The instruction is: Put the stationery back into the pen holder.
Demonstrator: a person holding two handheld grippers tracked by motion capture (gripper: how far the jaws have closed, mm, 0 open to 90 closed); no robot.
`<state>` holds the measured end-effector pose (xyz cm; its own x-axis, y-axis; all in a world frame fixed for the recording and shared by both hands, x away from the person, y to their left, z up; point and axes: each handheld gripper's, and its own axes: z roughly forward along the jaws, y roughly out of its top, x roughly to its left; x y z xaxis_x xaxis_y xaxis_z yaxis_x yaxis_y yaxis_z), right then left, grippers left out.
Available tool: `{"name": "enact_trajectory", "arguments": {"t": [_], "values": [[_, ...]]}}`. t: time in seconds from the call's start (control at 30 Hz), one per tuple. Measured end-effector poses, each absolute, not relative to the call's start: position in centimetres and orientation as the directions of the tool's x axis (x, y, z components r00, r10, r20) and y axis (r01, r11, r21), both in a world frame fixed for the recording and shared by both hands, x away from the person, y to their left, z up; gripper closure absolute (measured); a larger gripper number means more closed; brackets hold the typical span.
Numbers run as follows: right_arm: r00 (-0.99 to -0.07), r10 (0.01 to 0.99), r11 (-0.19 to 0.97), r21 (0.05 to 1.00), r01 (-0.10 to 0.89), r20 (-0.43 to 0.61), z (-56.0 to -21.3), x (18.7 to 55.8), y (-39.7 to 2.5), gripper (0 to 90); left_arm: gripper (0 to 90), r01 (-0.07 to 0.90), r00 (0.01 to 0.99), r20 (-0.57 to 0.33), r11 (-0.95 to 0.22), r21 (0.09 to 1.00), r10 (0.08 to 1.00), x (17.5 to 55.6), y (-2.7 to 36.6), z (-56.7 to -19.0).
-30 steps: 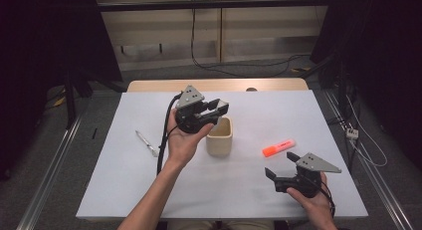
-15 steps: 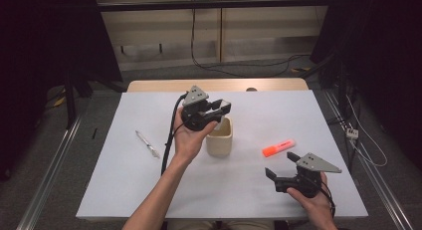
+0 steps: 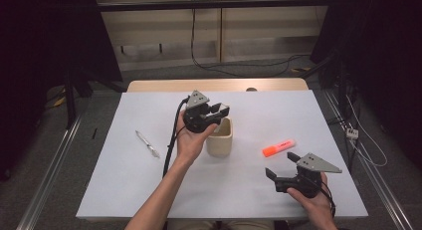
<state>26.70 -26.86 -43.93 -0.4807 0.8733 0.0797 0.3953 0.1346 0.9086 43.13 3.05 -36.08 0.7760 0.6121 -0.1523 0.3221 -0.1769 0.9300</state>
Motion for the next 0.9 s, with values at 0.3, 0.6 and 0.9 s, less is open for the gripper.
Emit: {"name": "enact_trajectory", "arguments": {"t": [0.3,0.6,0.9], "values": [[-0.481,0.873,0.132,0.908,0.398,0.083,-43.9,26.7,-26.8,4.4,67.5,0.327,0.773,-0.153,-0.18,0.928,0.615,42.9,3.0,-37.4],[-0.479,0.874,0.133,0.907,0.399,0.082,-43.9,26.7,-26.8,4.4,67.5,0.343,0.771,-0.153,-0.202,0.917,0.618,42.8,3.1,-38.5],[-0.484,0.871,0.136,0.906,0.4,0.083,-44.0,26.7,-26.8,4.4,65.8,0.377,0.77,-0.173,-0.22,0.9,0.615,42.6,3.4,-38.8]]}}
